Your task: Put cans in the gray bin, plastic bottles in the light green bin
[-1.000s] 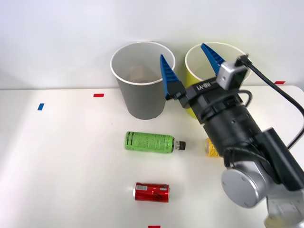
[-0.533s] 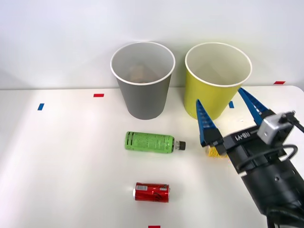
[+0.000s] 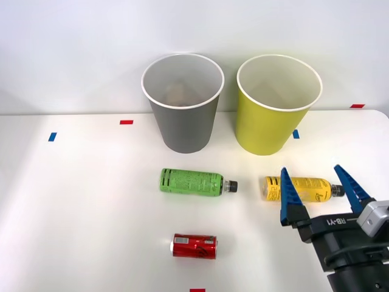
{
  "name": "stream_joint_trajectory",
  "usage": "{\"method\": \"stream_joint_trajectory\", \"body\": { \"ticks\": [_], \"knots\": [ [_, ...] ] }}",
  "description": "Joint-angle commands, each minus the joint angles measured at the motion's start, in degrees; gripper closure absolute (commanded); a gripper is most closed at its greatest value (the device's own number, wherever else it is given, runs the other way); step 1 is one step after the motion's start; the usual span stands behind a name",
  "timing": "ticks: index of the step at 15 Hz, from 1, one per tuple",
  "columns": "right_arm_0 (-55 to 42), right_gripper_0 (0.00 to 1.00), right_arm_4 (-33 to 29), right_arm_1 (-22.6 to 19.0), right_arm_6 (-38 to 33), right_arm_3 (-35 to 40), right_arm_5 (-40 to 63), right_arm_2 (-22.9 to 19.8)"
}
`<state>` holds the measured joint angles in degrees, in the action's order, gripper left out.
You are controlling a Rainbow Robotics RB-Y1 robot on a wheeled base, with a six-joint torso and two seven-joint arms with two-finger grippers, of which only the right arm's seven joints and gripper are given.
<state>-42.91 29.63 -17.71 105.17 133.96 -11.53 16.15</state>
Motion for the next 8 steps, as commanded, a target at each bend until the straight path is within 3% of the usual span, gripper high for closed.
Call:
{"method": "stream_joint_trajectory", "body": {
  "ticks": [1,8],
  "knots": [
    [-3.23,0.0,0.08,1.36,-0.14,-0.01,0.01,-1.3],
    [-3.85,0.0,-0.97,4.79,-0.05,-5.82,-0.51,-4.46]
  ]
}}
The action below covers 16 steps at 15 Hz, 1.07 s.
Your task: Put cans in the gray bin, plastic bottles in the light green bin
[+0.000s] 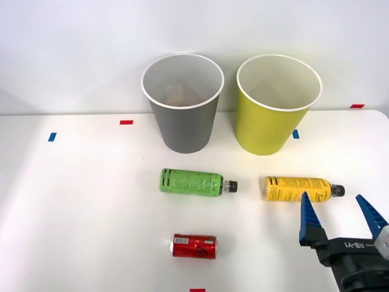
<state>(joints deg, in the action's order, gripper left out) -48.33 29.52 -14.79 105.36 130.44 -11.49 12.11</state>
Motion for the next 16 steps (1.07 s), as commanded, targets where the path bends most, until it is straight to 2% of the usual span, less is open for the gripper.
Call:
{"method": "stream_joint_trajectory", "body": {
  "ticks": [1,4,5,10,13,16],
  "knots": [
    [2.27,0.0,-1.57,2.22,-0.33,-3.09,-0.55,-0.86],
    [2.89,0.0,-3.42,2.49,-1.65,-4.49,-0.46,-1.12],
    [2.71,0.0,-6.4,2.49,-3.58,-4.67,-0.55,-1.12],
    [1.04,0.0,-19.41,3.1,-22.56,-4.76,-0.99,0.55],
    [-1.51,0.0,-26.53,4.77,-29.95,-5.28,-3.45,1.25],
    [-2.03,0.0,-33.48,6.44,-36.89,-10.64,-11.45,1.08]
  ]
}}
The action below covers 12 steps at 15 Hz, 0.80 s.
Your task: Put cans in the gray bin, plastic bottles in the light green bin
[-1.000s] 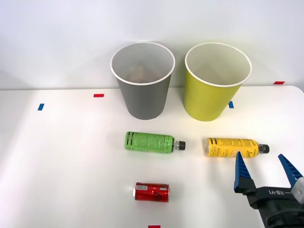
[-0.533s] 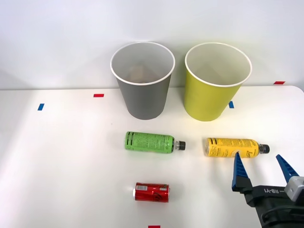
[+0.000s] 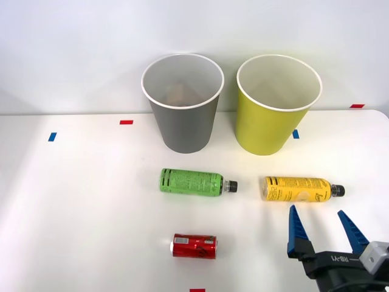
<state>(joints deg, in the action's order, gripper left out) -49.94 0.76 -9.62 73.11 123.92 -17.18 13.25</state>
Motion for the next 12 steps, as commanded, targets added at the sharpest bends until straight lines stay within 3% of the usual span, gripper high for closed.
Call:
{"method": "stream_joint_trajectory", "body": {
  "ticks": [1,12],
  "knots": [
    [-0.86,0.0,-6.47,1.53,-6.49,-5.09,-7.25,-0.15],
    [-10.7,0.0,-10.78,-0.75,-3.33,-5.27,-12.61,0.11]
  ]
}}
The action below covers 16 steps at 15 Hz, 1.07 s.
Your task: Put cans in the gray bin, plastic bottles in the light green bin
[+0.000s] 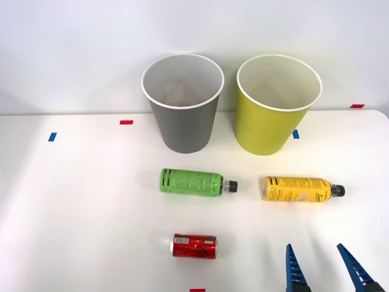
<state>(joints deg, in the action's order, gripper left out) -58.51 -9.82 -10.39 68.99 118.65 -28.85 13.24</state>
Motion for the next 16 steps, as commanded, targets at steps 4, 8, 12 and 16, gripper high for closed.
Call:
{"method": "stream_joint_trajectory", "body": {
  "ticks": [4,8,12,16],
  "knots": [
    [-5.12,0.0,-1.25,0.46,3.17,0.0,-2.0,0.82],
    [-6.7,0.0,-1.96,1.16,5.54,0.0,-2.71,1.26],
    [-7.23,0.0,-2.22,0.72,7.56,0.0,-2.88,1.43],
    [-7.67,0.0,-2.31,-0.51,8.44,0.0,-2.79,1.7]
  ]
}}
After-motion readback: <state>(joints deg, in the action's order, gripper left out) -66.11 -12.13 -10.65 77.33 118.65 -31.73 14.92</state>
